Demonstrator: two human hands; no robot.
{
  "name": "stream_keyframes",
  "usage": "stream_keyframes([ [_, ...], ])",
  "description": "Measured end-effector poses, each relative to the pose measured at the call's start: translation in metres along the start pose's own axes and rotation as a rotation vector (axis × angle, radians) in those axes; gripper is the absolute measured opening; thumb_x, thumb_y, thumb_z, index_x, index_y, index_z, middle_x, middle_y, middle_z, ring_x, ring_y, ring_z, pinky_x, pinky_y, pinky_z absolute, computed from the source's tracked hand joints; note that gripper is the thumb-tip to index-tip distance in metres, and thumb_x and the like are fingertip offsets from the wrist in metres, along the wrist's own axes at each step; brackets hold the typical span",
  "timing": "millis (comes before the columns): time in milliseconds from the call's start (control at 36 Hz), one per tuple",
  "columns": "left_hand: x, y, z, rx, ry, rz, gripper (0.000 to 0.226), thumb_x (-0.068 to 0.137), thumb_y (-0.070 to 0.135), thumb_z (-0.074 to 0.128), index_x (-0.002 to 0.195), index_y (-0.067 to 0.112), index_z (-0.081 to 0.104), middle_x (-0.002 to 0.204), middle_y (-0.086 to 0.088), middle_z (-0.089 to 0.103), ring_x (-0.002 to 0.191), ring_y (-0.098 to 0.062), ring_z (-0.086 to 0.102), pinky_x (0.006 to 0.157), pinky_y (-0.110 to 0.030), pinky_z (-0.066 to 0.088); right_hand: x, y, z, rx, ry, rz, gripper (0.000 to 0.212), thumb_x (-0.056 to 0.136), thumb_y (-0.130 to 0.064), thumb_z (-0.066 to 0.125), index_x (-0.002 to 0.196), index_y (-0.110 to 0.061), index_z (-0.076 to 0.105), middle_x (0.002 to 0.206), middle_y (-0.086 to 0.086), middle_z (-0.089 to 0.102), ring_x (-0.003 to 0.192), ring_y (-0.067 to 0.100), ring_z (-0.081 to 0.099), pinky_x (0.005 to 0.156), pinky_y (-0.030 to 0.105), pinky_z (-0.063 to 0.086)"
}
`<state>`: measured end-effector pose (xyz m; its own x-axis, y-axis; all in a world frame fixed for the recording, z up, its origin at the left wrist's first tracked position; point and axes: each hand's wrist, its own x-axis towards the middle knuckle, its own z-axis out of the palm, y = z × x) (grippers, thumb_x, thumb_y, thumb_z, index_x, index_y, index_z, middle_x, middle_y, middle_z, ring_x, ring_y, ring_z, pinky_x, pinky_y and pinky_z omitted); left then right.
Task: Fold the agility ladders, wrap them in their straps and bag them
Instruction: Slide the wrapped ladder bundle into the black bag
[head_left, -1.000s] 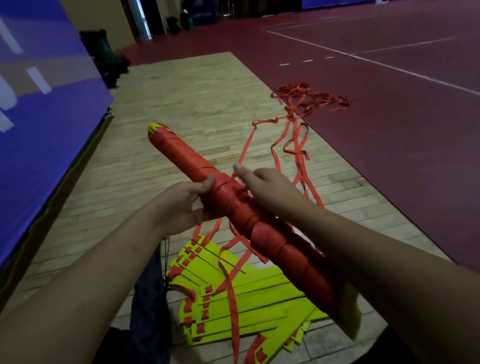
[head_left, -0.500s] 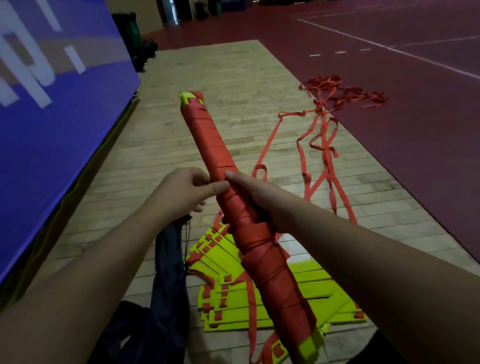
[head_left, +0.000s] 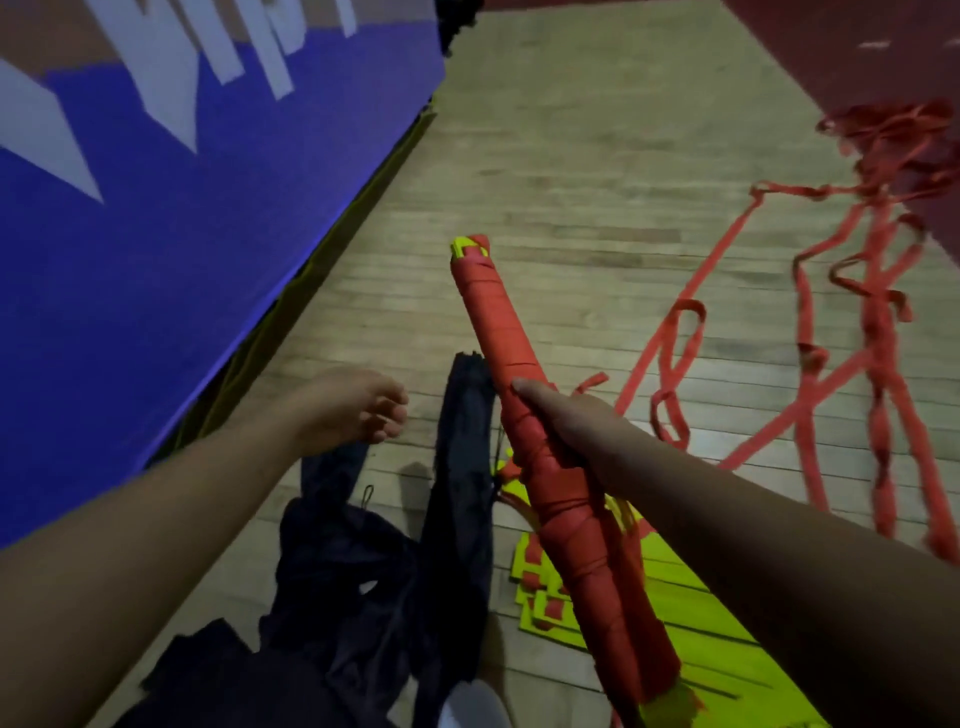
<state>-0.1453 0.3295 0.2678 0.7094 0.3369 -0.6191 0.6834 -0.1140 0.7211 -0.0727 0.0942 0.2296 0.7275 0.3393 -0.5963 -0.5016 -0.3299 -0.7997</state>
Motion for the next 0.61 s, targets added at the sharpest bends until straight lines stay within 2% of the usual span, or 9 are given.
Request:
stream_keyframes([
  [83,0.038,-0.057,-0.005,0.048,-0.035,-0.112,0.015,0.100,0.014,0.051,0.094,0.003,0.060,0.073,-0.009,0.057,0.061,-0.019,0.052,0.059,-0.029,0.042,0.038,0.025,0.024,-0.094,-0.017,0.043,0.094,0.038,-0.079,0.074,0.096,-0.004,0.074,0.088,0.020,0.076,0.080,0.038,0.075,0.081,0.059,0.060],
  [167,0.071,-0.105,-0.002,0.253,-0.031,-0.138,0.018,0.101,0.015,0.052,0.097,0.000,0.062,0.081,-0.013,0.061,0.065,-0.022,0.057,0.060,-0.030,0.045,0.066,0.049,0.039,-0.175,-0.032,0.066,0.077,0.059,-0.074,0.076,0.090,-0.003,0.075,0.083,0.019,0.076,0.075,0.036,0.075,0.078,0.056,0.062],
  [222,0.090,-0.135,0.004,0.495,-0.008,-0.085,0.018,0.101,0.018,0.053,0.096,0.003,0.062,0.086,-0.012,0.062,0.072,-0.022,0.057,0.063,-0.029,0.043,0.081,0.064,0.044,-0.224,-0.021,0.069,0.068,0.070,-0.071,0.074,0.084,-0.005,0.072,0.076,0.015,0.073,0.067,0.032,0.072,0.070,0.043,0.062],
  [278,0.108,-0.166,0.014,0.662,-0.010,-0.059,0.014,0.099,0.021,0.055,0.103,0.009,0.061,0.102,-0.011,0.061,0.084,-0.021,0.058,0.067,-0.028,0.043,0.096,0.078,0.049,-0.287,-0.021,0.090,0.063,0.074,-0.071,0.071,0.080,-0.009,0.067,0.071,0.011,0.065,0.061,0.027,0.063,0.061,0.033,0.050],
  [333,0.121,-0.191,0.021,0.740,-0.037,-0.070,0.030,0.096,0.023,0.059,0.124,0.015,0.056,0.132,-0.013,0.048,0.103,-0.024,0.058,0.078,-0.027,0.048,0.106,0.088,0.053,-0.304,-0.043,0.107,0.067,0.072,-0.073,0.071,0.085,-0.008,0.068,0.072,0.012,0.065,0.061,0.026,0.061,0.060,0.032,0.046],
  [389,0.132,-0.209,0.028,0.733,-0.088,-0.120,0.054,0.096,0.024,0.060,0.146,0.022,0.040,0.153,-0.013,0.023,0.120,-0.031,0.052,0.086,-0.027,0.045,0.116,0.098,0.056,-0.312,-0.054,0.134,0.078,0.060,-0.079,0.070,0.090,-0.007,0.069,0.074,0.012,0.067,0.061,0.026,0.062,0.058,0.032,0.046],
  [500,0.146,-0.233,0.036,0.763,-0.200,-0.179,0.073,0.096,0.027,0.060,0.157,0.036,0.020,0.165,-0.012,-0.008,0.142,-0.036,0.035,0.095,-0.027,0.044,0.125,0.110,0.060,-0.313,-0.080,0.172,0.061,0.081,-0.063,0.072,0.099,-0.005,0.068,0.067,0.008,0.063,0.048,0.018,0.059,0.045,0.023,0.042],
  [556,0.147,-0.242,0.040,0.864,-0.229,-0.141,0.069,0.096,0.027,0.061,0.156,0.034,0.027,0.165,-0.013,-0.004,0.143,-0.035,0.032,0.105,-0.028,0.040,0.128,0.116,0.061,-0.294,-0.080,0.192,0.061,0.082,-0.059,0.073,0.105,-0.002,0.068,0.072,0.011,0.068,0.052,0.021,0.065,0.049,0.027,0.051],
  [611,0.148,-0.247,0.043,0.936,-0.154,-0.045,0.051,0.096,0.023,0.062,0.146,0.020,0.047,0.151,-0.012,0.025,0.127,-0.028,0.047,0.099,-0.025,0.043,0.128,0.120,0.064,-0.317,-0.072,0.208,0.063,0.078,-0.062,0.074,0.101,-0.004,0.069,0.078,0.012,0.071,0.062,0.025,0.068,0.061,0.034,0.057],
])
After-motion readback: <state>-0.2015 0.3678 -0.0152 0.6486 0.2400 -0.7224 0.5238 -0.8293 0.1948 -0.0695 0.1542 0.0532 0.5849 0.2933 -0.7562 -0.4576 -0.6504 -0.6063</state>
